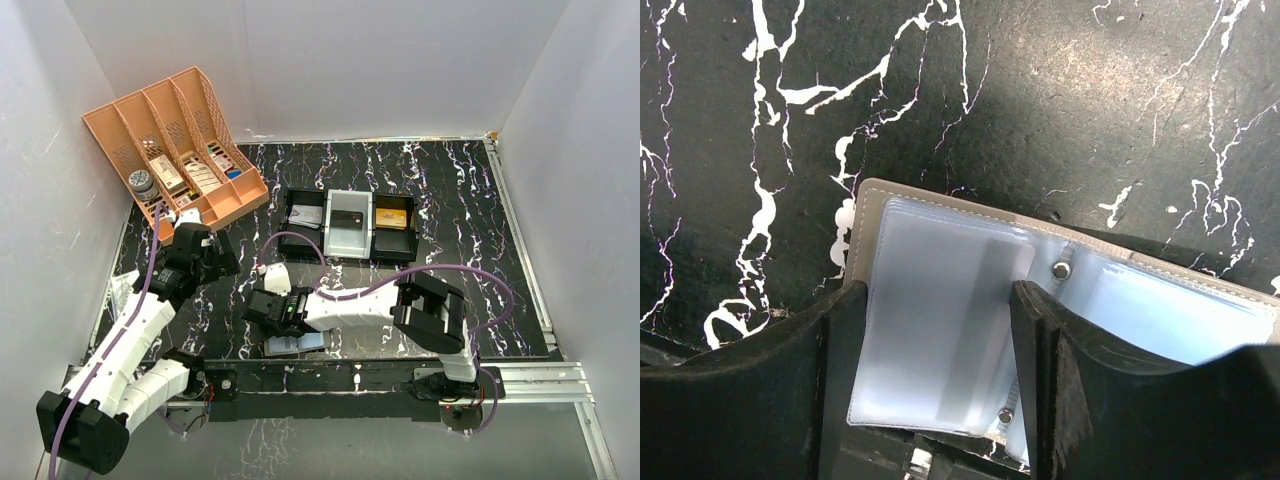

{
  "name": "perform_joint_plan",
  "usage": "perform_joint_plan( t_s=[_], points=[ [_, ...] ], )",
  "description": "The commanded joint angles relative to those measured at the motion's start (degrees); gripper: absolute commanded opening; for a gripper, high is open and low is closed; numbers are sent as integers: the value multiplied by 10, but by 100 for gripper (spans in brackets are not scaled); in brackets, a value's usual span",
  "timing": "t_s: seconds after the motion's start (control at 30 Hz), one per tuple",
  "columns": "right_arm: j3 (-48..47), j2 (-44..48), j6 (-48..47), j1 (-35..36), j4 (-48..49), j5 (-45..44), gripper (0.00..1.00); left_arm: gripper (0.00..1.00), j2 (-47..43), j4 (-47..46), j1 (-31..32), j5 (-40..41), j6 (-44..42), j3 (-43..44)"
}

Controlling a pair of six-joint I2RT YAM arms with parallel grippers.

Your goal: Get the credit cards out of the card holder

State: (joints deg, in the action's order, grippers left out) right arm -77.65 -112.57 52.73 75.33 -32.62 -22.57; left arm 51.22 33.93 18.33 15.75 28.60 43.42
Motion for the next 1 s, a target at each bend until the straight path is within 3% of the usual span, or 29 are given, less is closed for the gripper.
perform_joint_plan(
  t_s=[0.0, 0.3, 0.97],
  points=[
    [13, 2, 9, 0, 10, 7, 54, 99, -6, 9, -3, 10, 2, 10],
    [84, 53, 2, -21, 116, 93, 62, 99, -2, 8, -3, 6, 1, 10],
    [-12, 55, -18, -18, -12, 21, 64, 99, -4, 7, -3, 5, 0, 10]
  ],
)
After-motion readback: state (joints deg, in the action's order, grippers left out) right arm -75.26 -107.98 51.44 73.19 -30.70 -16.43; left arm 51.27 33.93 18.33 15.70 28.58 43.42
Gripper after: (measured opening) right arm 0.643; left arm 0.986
